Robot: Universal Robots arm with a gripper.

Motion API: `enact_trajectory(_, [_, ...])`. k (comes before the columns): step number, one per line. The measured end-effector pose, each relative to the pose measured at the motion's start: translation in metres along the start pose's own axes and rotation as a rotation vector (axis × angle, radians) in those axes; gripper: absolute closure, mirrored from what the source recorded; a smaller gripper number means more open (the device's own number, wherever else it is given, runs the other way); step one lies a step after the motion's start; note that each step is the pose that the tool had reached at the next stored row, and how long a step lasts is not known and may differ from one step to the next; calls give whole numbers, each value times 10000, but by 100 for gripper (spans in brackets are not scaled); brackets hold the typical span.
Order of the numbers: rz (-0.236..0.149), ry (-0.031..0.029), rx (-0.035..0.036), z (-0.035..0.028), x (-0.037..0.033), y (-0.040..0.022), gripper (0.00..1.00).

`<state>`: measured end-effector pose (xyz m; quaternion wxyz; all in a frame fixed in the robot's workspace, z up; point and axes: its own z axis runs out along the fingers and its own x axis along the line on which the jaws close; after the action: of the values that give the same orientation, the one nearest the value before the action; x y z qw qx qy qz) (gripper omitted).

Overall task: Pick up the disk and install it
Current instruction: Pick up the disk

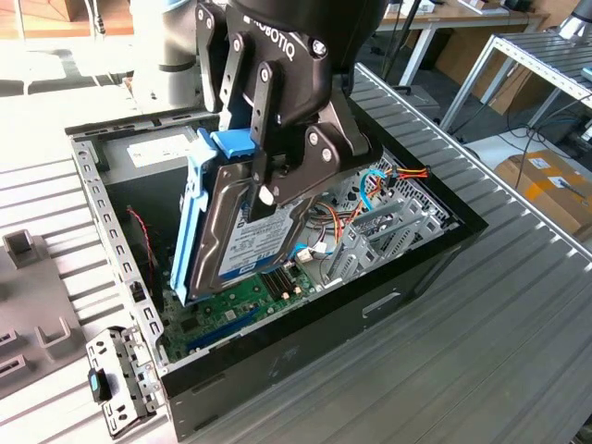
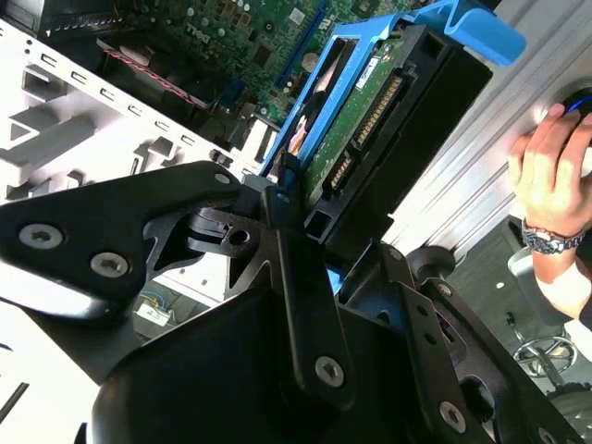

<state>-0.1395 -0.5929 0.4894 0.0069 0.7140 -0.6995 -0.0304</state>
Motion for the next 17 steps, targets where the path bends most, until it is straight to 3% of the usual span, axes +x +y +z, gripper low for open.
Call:
enact_trajectory(5, [0,0,1,0,12,-48,64])
enact_trajectory(17, [0,-1,0,2,42,-229,64])
